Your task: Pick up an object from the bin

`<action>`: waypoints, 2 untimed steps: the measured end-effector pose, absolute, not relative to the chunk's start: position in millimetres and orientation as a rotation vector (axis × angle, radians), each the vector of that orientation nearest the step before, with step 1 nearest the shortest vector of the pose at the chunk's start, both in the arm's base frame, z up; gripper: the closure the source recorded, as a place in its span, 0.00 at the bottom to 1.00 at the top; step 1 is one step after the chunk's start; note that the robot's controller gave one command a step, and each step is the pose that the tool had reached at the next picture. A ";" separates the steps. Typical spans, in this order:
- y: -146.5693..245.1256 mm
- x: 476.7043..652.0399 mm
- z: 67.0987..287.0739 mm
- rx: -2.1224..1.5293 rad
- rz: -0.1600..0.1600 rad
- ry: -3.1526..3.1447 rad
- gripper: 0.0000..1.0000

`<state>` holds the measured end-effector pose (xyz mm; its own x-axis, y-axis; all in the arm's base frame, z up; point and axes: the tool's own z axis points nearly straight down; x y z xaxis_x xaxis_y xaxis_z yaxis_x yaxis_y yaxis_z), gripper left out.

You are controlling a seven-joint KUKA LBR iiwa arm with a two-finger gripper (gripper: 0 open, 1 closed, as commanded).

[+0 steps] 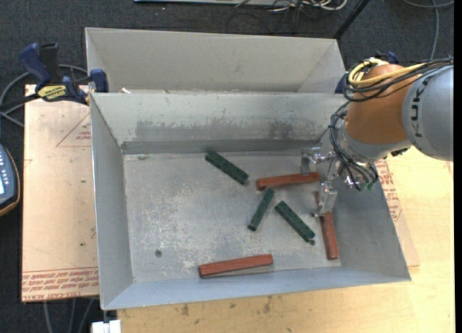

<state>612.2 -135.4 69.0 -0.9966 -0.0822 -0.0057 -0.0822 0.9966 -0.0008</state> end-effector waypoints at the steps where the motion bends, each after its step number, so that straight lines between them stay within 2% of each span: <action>1: -134.1 612.9 71.7 -0.130 0.000 3.132 1.00; 2: -145.5 621.1 190.7 -0.092 -0.004 3.127 1.00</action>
Offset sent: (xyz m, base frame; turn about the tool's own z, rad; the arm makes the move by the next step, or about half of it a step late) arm 0.0000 0.0000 0.0000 0.0000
